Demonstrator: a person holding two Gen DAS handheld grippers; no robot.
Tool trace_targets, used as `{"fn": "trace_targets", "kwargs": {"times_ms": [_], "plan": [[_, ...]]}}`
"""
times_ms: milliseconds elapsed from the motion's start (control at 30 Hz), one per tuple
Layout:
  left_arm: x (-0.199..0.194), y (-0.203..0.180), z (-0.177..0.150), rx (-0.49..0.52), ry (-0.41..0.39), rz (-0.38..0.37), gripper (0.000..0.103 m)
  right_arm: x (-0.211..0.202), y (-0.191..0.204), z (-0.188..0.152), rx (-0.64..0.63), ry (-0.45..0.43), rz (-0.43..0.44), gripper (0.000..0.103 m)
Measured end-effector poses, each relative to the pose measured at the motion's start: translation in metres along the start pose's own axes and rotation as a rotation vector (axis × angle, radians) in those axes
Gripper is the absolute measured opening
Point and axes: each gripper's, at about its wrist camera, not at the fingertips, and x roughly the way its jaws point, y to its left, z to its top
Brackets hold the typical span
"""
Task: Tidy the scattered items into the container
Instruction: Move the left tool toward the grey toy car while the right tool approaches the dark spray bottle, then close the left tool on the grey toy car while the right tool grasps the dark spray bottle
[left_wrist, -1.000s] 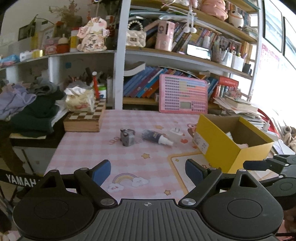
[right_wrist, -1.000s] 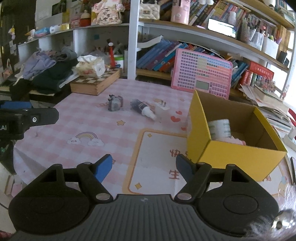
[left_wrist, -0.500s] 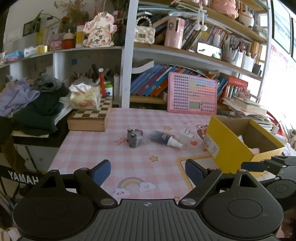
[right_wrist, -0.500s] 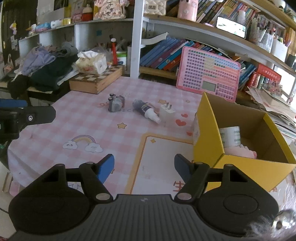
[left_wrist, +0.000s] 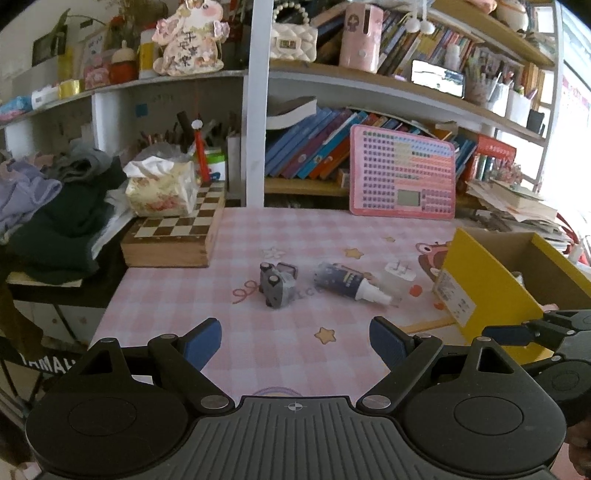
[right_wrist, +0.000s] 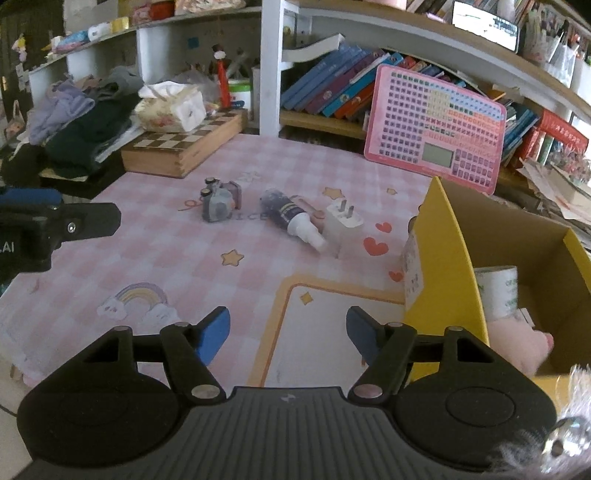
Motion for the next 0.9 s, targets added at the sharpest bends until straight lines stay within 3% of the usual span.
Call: {"fn": "trace_targets", "kwargs": {"times_ms": [333,900], "plan": [[0.061,0.004,0.026,-0.024,0.044,0.003,0.084,0.049,-0.009,0.035,-0.022,0.023,0.046,0.051],[0.181,0.014,0.05,-0.066,0.182,0.02,0.073,0.153,-0.008,0.101,-0.124,0.125,0.073,0.049]]}}
